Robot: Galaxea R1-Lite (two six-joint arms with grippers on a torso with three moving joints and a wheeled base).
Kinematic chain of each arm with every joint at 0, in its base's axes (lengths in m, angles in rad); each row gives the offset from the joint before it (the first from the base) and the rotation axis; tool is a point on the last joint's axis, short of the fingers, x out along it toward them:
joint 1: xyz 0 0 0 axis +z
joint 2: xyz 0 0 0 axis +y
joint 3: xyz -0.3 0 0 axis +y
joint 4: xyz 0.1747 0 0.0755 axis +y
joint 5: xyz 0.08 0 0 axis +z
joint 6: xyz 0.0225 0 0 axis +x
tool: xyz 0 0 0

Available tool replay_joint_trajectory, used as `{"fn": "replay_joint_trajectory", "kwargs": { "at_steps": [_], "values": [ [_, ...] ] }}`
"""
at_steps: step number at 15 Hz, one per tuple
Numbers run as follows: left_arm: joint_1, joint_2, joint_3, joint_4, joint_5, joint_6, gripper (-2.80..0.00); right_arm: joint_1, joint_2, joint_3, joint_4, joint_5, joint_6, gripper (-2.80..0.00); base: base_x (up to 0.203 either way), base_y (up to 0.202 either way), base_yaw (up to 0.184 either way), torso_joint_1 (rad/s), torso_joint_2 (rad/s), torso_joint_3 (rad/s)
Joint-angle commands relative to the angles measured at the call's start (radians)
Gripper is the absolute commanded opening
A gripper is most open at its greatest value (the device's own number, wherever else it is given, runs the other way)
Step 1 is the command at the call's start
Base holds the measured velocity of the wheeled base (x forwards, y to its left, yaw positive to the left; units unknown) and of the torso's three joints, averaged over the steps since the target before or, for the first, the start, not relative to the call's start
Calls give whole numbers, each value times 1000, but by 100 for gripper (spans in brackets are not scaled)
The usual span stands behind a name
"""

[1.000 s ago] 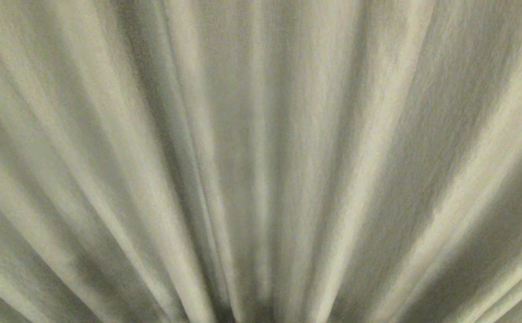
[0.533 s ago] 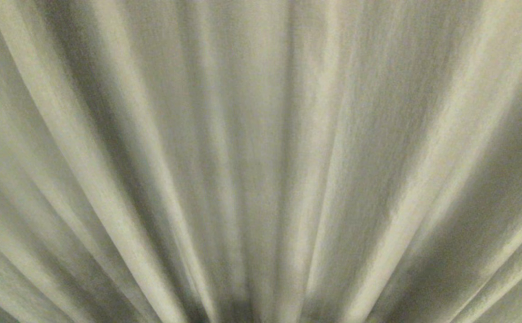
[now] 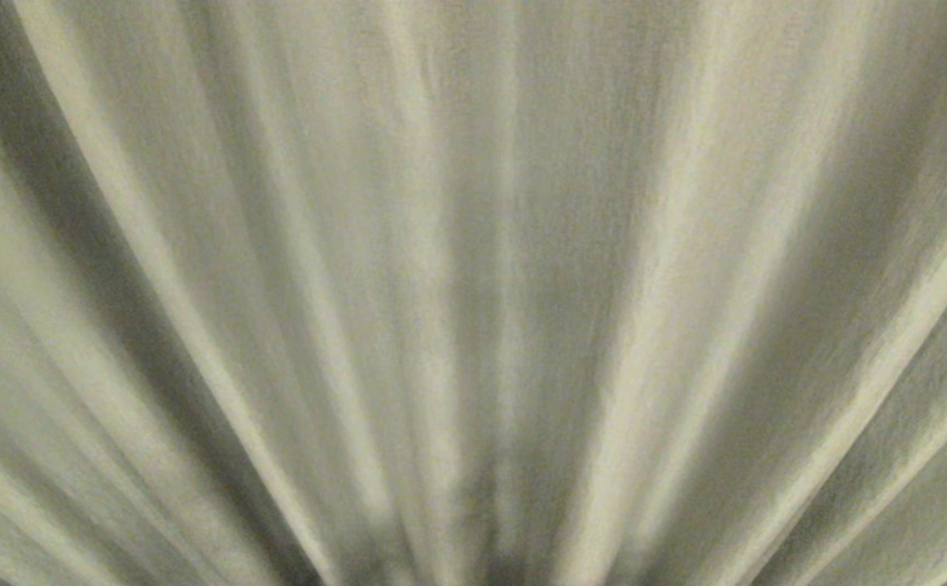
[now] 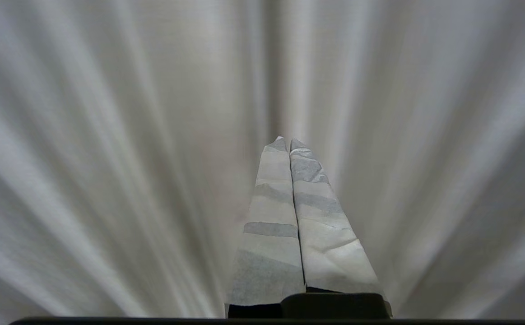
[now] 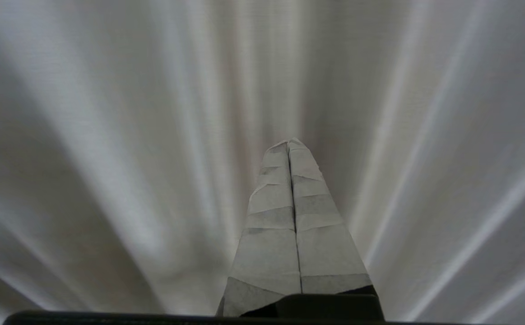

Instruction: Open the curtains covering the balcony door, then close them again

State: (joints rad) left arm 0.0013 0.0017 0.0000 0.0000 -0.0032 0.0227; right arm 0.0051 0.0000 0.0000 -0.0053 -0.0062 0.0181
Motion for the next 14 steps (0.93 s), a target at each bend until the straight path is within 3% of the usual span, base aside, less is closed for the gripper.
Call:
{"fn": "replay_joint_trajectory", "kwargs": {
  "at_steps": [1, 14],
  "values": [
    [0, -2, 0, 0, 0, 0, -280, 1, 0, 0, -1, 0, 0, -280, 0, -191, 4, 3, 3, 3],
    [0, -2, 0, -2, 0, -1, -280, 1, 0, 0, -1, 0, 0, -280, 0, -191, 2, 1, 1, 1]
  ]
}}
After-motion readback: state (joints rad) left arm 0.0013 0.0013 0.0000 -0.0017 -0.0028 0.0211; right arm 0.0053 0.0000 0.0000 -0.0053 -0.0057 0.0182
